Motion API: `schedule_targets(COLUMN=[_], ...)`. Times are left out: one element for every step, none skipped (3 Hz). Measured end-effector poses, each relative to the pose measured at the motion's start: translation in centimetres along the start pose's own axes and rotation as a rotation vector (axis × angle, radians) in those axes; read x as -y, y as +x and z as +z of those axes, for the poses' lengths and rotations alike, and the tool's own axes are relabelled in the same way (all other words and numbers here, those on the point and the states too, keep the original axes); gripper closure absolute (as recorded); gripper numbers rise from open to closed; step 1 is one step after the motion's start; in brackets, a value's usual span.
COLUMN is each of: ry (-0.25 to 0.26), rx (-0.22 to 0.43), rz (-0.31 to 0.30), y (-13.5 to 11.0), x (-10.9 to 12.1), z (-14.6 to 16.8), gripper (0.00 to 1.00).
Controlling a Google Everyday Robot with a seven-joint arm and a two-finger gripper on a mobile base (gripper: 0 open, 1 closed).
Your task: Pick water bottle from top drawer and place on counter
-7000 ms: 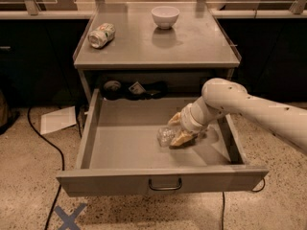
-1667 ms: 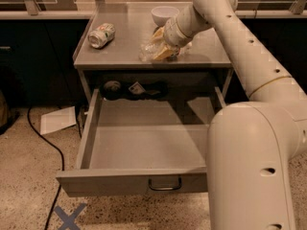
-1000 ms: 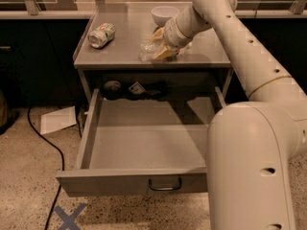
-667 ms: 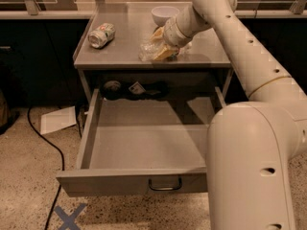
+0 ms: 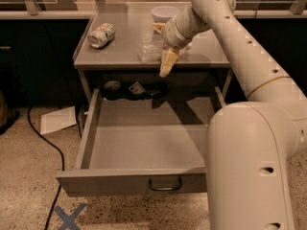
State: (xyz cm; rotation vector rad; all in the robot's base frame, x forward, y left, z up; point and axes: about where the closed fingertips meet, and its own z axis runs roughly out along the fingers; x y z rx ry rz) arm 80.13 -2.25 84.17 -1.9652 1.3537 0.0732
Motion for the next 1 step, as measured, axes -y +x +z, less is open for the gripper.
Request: schedule_targets(ry=[0.0], rx=[0.0], rz=[0.0], y=[0.0], x=[0.0], z=[0.0], gripper=[0.0])
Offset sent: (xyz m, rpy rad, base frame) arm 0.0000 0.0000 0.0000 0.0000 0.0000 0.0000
